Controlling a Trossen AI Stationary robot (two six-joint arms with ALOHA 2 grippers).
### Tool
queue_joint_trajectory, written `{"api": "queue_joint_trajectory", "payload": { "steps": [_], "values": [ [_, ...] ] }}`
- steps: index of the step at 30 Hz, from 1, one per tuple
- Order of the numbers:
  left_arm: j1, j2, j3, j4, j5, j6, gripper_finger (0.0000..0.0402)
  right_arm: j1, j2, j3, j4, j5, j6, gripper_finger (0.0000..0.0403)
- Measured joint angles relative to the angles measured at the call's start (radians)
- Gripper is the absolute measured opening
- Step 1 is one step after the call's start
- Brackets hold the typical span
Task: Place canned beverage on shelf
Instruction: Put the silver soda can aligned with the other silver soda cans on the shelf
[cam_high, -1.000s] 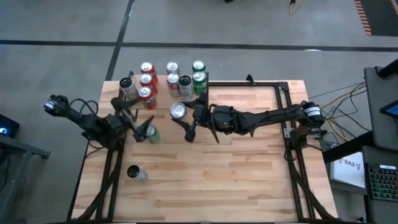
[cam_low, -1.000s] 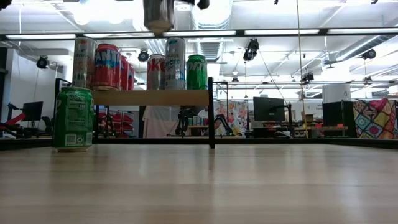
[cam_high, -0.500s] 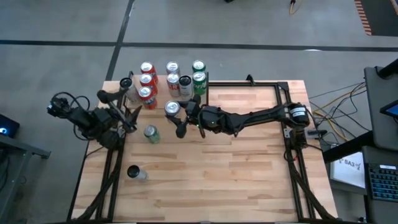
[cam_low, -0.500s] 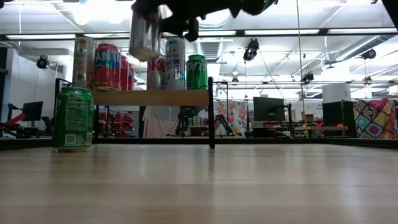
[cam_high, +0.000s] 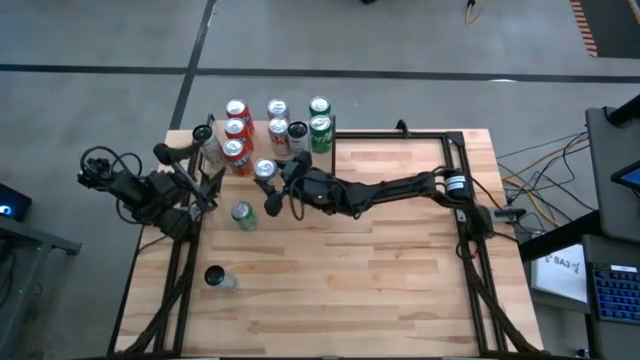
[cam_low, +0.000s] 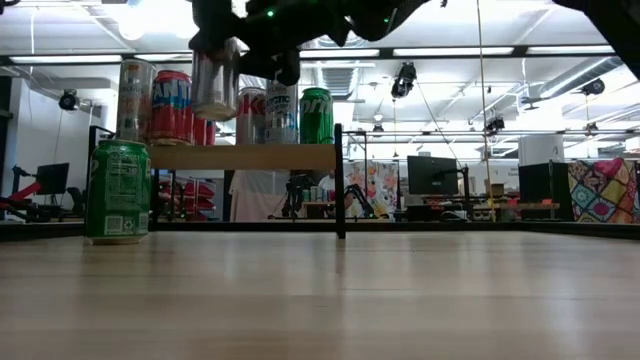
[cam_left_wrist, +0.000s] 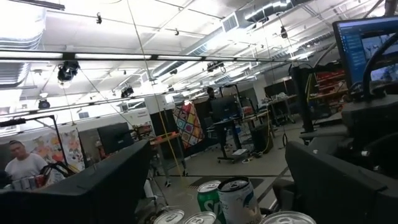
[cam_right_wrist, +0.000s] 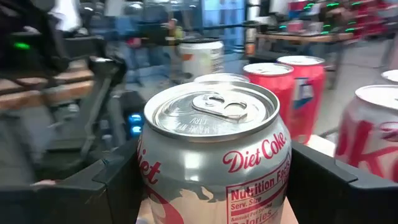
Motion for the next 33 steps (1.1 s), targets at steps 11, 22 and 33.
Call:
{"api": "queue_joint_trajectory", "payload": {
  "steps": [11,22,33],
  "values": [
    [0.0,-0.002,0.0,-0.014,-0.039,0.017,0.0357,0.013,0.051,0.065,-0.052,0.172,0.032,0.0292],
    [0.0,0.002,-0.001,-0.026,-0.069,0.03,0.0357,0.014,0.065,0.065,-0.044,0.274,0.063,0.0293],
    [0.0,0.003,-0.001,-0.047,-0.077,0.019,0.0357,-0.006,0.065,0.065,-0.043,0.283,0.113,0.0293]
  ]
}}
